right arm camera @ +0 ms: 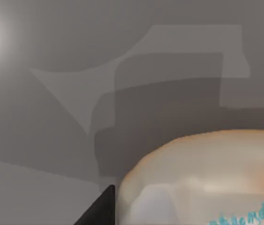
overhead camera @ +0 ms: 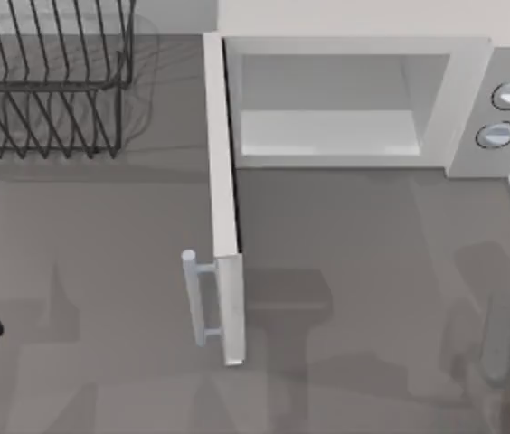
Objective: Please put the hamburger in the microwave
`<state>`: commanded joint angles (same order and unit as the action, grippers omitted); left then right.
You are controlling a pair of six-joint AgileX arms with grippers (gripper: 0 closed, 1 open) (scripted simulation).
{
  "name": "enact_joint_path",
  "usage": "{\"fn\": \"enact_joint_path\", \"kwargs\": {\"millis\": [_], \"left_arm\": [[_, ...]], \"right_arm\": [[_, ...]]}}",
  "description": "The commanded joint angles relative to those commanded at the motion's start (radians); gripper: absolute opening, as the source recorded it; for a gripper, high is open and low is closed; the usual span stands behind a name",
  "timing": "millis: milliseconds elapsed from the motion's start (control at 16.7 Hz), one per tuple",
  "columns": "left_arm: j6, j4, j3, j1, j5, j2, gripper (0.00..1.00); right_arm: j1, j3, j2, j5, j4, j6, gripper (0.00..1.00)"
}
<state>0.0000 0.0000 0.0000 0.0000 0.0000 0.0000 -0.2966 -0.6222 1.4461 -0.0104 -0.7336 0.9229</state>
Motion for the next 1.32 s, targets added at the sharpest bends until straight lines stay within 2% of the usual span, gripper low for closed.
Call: {"fn": "enact_joint_path", "kwargs": {"millis": [420, 600, 1020, 1320], "left_arm": [[0.000, 0.000, 0.000, 0.000, 0.000, 0.000, 1.00], [0.000, 0.000, 0.000, 0.000, 0.000, 0.000, 1.00], [0.000, 0.000, 0.000, 0.000, 0.000, 0.000, 1.00], [0.000, 0.000, 0.000, 0.000, 0.000, 0.000, 1.00]], "right_arm": [[0.004, -0.206, -0.118, 0.000, -0.355, 0.006, 0.00], [0.006, -0.261, -0.161, 0.000, -0.428, 0.004, 0.00], [-0.009, -0.274, -0.133, 0.015, -0.402, -0.018, 0.00], [-0.082, -0.365, 0.062, 0.119, -0.156, -0.187, 0.00]]}}
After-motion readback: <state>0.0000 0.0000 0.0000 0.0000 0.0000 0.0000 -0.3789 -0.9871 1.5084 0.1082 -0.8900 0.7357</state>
